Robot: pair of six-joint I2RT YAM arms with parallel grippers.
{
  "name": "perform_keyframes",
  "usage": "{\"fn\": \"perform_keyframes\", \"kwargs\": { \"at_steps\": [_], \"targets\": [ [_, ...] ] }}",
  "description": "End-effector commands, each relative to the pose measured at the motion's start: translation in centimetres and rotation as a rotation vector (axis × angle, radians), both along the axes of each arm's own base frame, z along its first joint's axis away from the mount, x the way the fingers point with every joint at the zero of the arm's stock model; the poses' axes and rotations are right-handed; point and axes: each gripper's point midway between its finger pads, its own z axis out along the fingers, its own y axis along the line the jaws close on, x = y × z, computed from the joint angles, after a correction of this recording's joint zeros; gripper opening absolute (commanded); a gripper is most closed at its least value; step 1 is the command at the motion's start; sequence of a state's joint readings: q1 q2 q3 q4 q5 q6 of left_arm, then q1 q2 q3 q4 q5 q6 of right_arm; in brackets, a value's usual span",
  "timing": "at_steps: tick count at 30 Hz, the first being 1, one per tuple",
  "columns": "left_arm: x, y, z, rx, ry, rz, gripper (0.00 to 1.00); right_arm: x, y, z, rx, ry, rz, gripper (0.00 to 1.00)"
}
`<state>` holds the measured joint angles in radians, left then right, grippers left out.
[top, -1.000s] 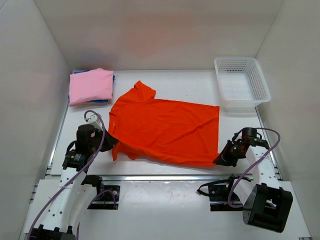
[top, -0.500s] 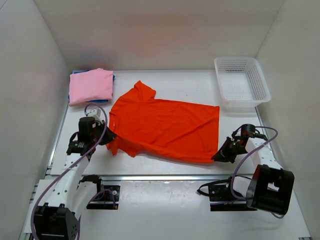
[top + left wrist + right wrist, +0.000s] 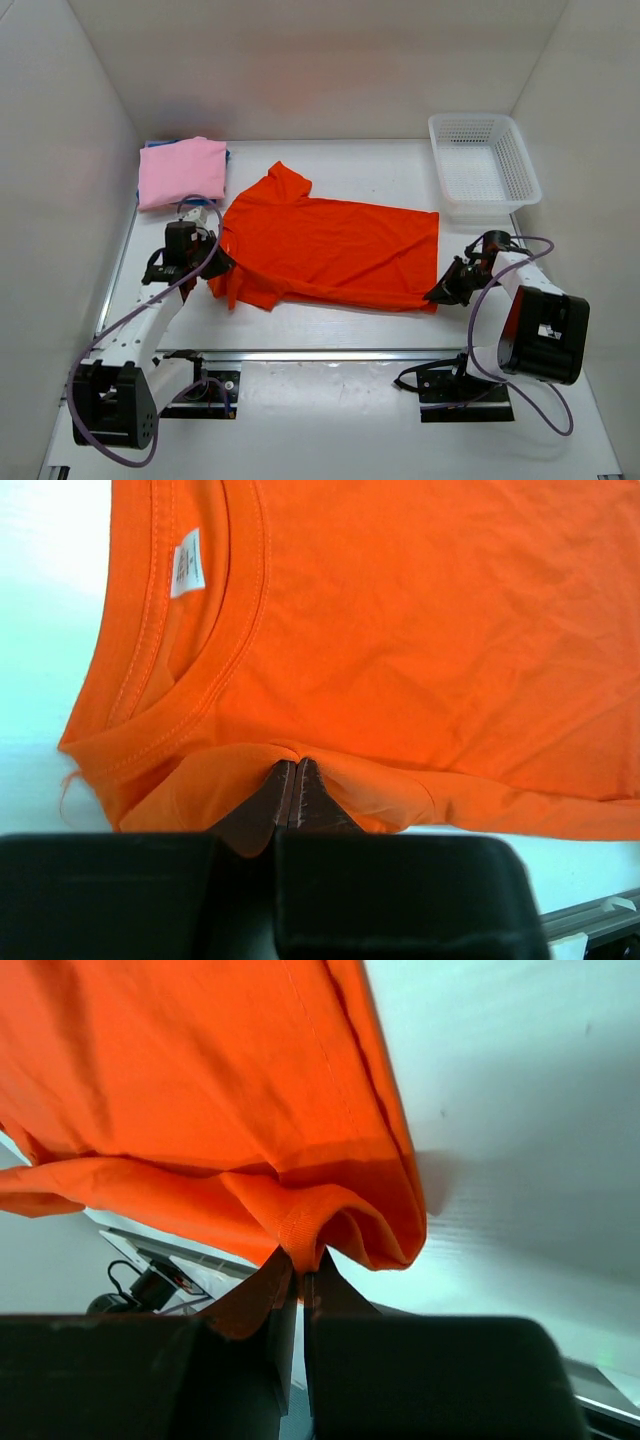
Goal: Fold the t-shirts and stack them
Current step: Fold the flattened tshirt in 1/3 of the way
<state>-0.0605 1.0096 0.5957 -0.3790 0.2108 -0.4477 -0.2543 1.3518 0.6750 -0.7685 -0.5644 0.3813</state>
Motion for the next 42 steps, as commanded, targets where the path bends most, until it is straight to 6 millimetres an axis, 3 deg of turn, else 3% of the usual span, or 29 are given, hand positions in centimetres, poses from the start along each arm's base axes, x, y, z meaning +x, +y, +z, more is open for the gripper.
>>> {"fn": "perform_keyframes", "kwargs": {
  "at_steps": [1, 10, 12, 16, 21, 27, 32, 36, 42],
  "targets": [
    [2.4, -0.1, 2.6, 0.011, -0.093, -0.025, 0.0, 2.0, -0.4, 0.5, 0.006, -0.043, -0.003, 0.0],
    [4.0, -0.3, 2.1, 0.037, -0.072, -0.058, 0.01, 2.7, -0.6, -0.7, -0.006, -0.016, 0.009, 0.0],
    [4.3, -0.4, 1.8, 0.039, -0.066, -0.064, 0.12, 3.3, -0.6, -0.4, 0.006, -0.04, 0.009, 0.0],
    [5.0, -0.5, 1.8, 0.031, -0.065, -0.065, 0.3, 4.4, -0.4, 0.5, 0.057, -0.084, -0.014, 0.15],
    [7.0, -0.2, 3.1, 0.025, -0.097, -0.05, 0.32, 6.1, -0.8, 2.3, 0.144, -0.187, -0.111, 0.36],
    [9.3, 0.2, 5.1, 0.031, -0.127, -0.041, 0.35, 7.5, -1.6, 4.0, 0.209, -0.317, -0.209, 0.41],
    [8.0, 1.2, 4.1, 0.091, -0.086, -0.06, 0.41, 7.7, -2.2, 3.6, 0.03, -0.312, -0.09, 0.41],
    [5.6, 1.9, 1.4, 0.152, 0.01, -0.078, 0.45, 7.6, -1.6, 3.9, -0.056, -0.333, 0.046, 0.39],
    [2.8, 2.2, -1.2, 0.179, 0.107, -0.08, 0.5, 7.1, -1.3, 5.2, -0.159, -0.417, 0.161, 0.38]
  ]
}}
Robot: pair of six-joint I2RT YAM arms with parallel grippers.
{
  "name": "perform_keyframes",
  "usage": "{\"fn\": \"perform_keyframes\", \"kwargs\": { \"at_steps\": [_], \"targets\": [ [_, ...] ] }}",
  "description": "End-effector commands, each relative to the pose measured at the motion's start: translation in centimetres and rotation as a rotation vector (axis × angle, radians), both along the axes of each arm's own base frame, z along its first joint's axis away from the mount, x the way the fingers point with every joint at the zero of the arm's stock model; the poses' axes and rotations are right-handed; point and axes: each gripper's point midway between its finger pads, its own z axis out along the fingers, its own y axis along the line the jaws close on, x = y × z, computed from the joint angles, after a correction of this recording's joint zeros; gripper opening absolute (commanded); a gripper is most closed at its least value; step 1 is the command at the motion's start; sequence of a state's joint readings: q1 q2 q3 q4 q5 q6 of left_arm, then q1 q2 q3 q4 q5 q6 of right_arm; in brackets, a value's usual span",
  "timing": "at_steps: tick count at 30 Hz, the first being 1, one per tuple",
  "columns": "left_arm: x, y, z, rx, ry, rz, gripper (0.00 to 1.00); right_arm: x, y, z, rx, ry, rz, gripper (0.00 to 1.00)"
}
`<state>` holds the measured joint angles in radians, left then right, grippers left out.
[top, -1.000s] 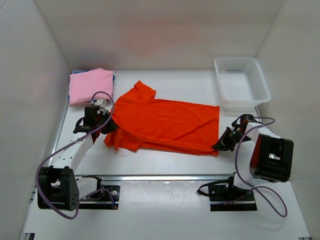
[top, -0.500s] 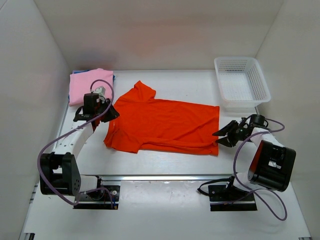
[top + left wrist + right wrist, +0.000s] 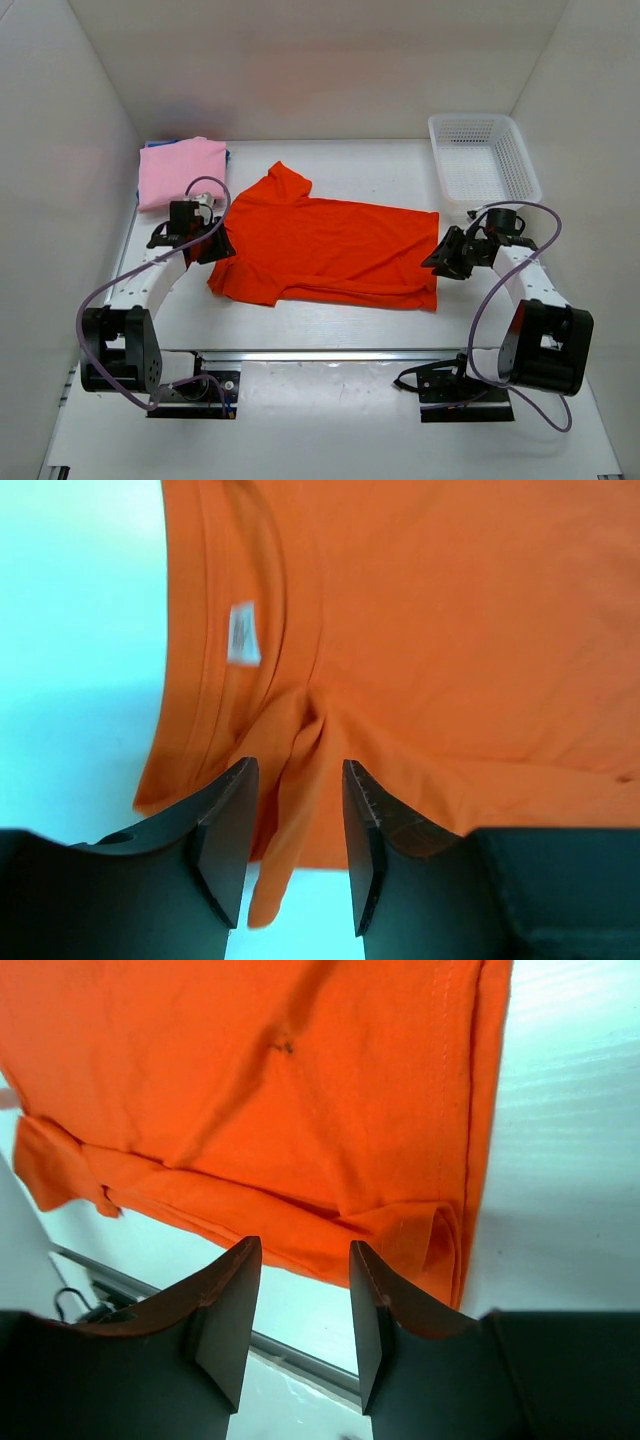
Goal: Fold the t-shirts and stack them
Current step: Fold the flattened tshirt in 1/3 of the way
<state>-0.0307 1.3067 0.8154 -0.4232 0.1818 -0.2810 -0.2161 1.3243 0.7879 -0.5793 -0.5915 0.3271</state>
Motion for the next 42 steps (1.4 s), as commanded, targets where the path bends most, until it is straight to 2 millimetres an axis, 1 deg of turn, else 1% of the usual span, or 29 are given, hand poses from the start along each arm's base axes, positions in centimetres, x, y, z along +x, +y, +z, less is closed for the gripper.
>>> {"fn": "perform_keyframes", "kwargs": {
  "at_steps": [1, 2, 4, 6, 9, 10, 14, 15, 16, 17, 18, 19, 20, 22, 25, 27, 28, 30, 32, 33, 34, 35, 36, 37, 38, 39, 40, 42],
  "targets": [
    [-2.2, 0.1, -0.6, 0.03, 0.043, -0.021, 0.51, 0.1, -0.6, 1.6, -0.103, -0.086, 0.066, 0.38],
    [-2.5, 0.1, -0.7, 0.025, 0.055, -0.021, 0.51, -0.3, -0.5, 1.5, -0.109, -0.077, 0.077, 0.38],
    [-3.4, -0.7, -1.2, 0.02, 0.082, -0.055, 0.5, -0.2, -0.6, 1.7, -0.111, -0.077, 0.079, 0.38],
    [-4.0, -1.1, -1.5, 0.023, 0.098, -0.075, 0.5, -0.4, -0.3, 1.9, -0.104, -0.089, 0.092, 0.38],
    [-4.9, -1.6, -2.0, 0.002, 0.117, -0.084, 0.5, -0.7, -0.1, 1.8, -0.093, -0.086, 0.092, 0.38],
    [-5.1, -1.7, -2.0, 0.002, 0.117, -0.087, 0.49, -0.9, 0.1, 1.7, -0.09, -0.083, 0.099, 0.37],
    [-5.5, -1.4, -2.6, 0.022, 0.13, -0.077, 0.5, -1.0, 0.3, 1.9, -0.071, -0.091, 0.105, 0.37],
    [-5.6, -1.5, -2.8, 0.02, 0.14, -0.083, 0.48, -0.9, 0.4, 1.9, -0.066, -0.092, 0.104, 0.37],
    [-5.6, -1.3, -2.9, 0.019, 0.141, -0.075, 0.42, -1.0, 0.1, 2.0, -0.068, -0.093, 0.095, 0.37],
    [-5.5, -1.4, -3.0, 0.016, 0.142, -0.079, 0.27, -1.2, 0.2, 1.8, -0.052, -0.083, 0.092, 0.37],
    [-5.3, -1.6, -2.8, 0.004, 0.136, -0.081, 0.15, -1.3, 0.2, 2.0, -0.048, -0.089, 0.094, 0.37],
    [-5.1, -1.8, -2.4, -0.009, 0.121, -0.082, 0.09, -1.1, 0.1, 2.1, -0.048, -0.095, 0.084, 0.37],
    [-4.5, -2.0, -1.8, -0.023, 0.096, -0.081, 0.0, -1.2, 0.1, 1.8, -0.06, -0.09, 0.09, 0.37],
    [-3.6, -2.4, -0.6, -0.06, 0.056, -0.07, 0.0, -1.2, 0.2, 1.7, -0.071, -0.085, 0.099, 0.37],
    [-0.8, -2.8, 2.9, -0.13, -0.061, -0.041, 0.0, -1.5, 0.4, 1.0, -0.063, -0.071, 0.109, 0.37],
    [0.5, -3.0, 4.3, -0.153, -0.104, -0.027, 0.0, -1.4, 0.4, 0.9, -0.058, -0.068, 0.104, 0.38],
    [1.3, -3.1, 5.4, -0.171, -0.134, -0.018, 0.0, -1.5, 0.3, 0.8, -0.063, -0.066, 0.101, 0.37],
    [2.6, -3.1, 6.0, -0.195, -0.151, 0.0, 0.0, -1.5, 0.6, 0.5, -0.056, -0.056, 0.107, 0.37],
    [3.3, -3.5, 5.9, -0.22, -0.149, 0.001, 0.0, -1.7, 0.7, 0.4, -0.056, -0.048, 0.117, 0.37],
    [3.7, -3.3, 5.7, -0.221, -0.154, 0.014, 0.0, -1.4, 0.8, 0.6, -0.057, -0.06, 0.119, 0.37],
    [4.3, -2.9, 5.9, -0.222, -0.172, 0.031, 0.0, -1.7, 0.9, 0.2, -0.059, -0.056, 0.132, 0.37],
    [4.5, -2.9, 5.8, -0.221, -0.176, 0.038, 0.0, -1.4, 1.0, 0.5, -0.067, -0.07, 0.144, 0.38],
    [5.0, -2.3, 5.9, -0.222, -0.189, 0.056, 0.0, -1.6, 1.0, 0.3, -0.074, -0.069, 0.154, 0.37],
    [5.2, -2.3, 5.6, -0.229, -0.185, 0.065, 0.0, -1.5, 1.0, 0.4, -0.082, -0.072, 0.161, 0.37],
    [5.6, -2.2, 6.1, -0.229, -0.209, 0.067, 0.0, -1.5, 1.2, 0.4, -0.089, -0.081, 0.18, 0.37],
    [5.7, -2.0, 5.6, -0.234, -0.198, 0.077, 0.0, -1.3, 1.2, 0.4, -0.104, -0.098, 0.196, 0.38],
    [6.4, -2.1, 6.1, -0.241, -0.214, 0.074, 0.0, -1.2, 1.3, 0.4, -0.113, -0.103, 0.211, 0.38],
    [7.1, -2.3, 6.0, -0.247, -0.212, 0.072, 0.0, -1.1, 1.1, 0.5, -0.158, -0.122, 0.234, 0.39]
  ]
}}
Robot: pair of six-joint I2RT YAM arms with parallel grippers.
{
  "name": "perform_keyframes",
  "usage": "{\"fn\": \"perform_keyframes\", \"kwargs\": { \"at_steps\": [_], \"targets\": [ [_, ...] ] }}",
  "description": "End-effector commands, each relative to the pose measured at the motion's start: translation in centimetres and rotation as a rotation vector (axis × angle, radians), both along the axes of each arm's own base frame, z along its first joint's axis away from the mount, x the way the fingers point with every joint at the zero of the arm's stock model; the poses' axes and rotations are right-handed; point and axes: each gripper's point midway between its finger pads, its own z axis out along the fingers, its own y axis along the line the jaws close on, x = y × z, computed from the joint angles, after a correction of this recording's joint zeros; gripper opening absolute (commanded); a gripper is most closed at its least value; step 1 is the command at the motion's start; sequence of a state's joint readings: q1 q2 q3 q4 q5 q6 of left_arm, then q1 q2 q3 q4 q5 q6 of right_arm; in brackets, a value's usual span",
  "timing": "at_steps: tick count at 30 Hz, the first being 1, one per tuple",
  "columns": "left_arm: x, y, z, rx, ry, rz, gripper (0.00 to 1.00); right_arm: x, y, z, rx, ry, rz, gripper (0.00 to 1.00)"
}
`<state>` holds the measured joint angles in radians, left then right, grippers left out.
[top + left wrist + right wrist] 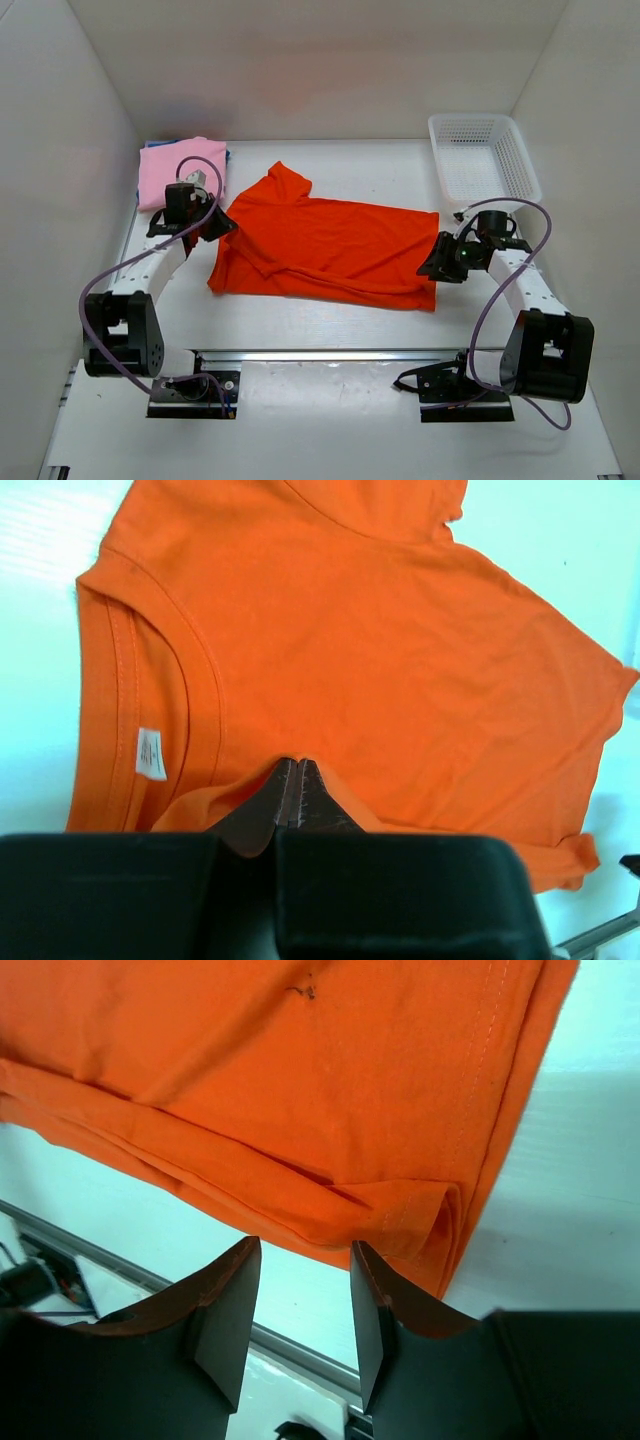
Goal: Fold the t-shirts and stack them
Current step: Fold the flattened tshirt in 1/3 of the way
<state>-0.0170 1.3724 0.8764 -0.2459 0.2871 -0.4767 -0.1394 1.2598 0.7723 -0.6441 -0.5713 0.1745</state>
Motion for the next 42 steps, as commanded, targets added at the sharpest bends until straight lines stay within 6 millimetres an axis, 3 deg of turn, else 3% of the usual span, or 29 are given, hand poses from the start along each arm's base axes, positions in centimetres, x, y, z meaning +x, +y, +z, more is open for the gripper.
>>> {"fn": "perform_keyframes", "kwargs": {
  "at_steps": [1, 10, 15, 19, 24, 31, 42],
  "targets": [
    [2.8, 0.0, 2.5, -0.03, -0.089, 0.009, 0.0, 1.2, -0.2, 0.4, -0.086, -0.083, 0.066, 0.39],
    [4.3, -0.6, 1.5, -0.08, -0.066, 0.005, 0.0, 1.5, 0.6, 0.1, -0.145, -0.129, 0.173, 0.4],
    [4.3, -0.6, 0.9, -0.077, -0.05, 0.002, 0.0, 1.1, 3.3, 0.4, -0.25, -0.248, 0.366, 0.37],
    [3.9, -0.7, 0.5, -0.076, -0.047, 0.0, 0.0, 1.3, 5.0, 2.1, -0.257, -0.389, 0.473, 0.39],
    [3.3, -0.9, -0.2, -0.088, -0.032, -0.01, 0.0, 0.2, 7.2, 0.8, -0.311, -0.423, 0.621, 0.4],
    [3.0, -1.0, -0.3, -0.101, -0.031, -0.006, 0.0, 0.5, 7.7, -0.5, -0.303, -0.376, 0.652, 0.38],
    [2.7, -1.4, -0.8, -0.116, -0.015, -0.015, 0.0, -0.6, 9.3, -2.4, -0.279, -0.298, 0.735, 0.35]
  ]
}}
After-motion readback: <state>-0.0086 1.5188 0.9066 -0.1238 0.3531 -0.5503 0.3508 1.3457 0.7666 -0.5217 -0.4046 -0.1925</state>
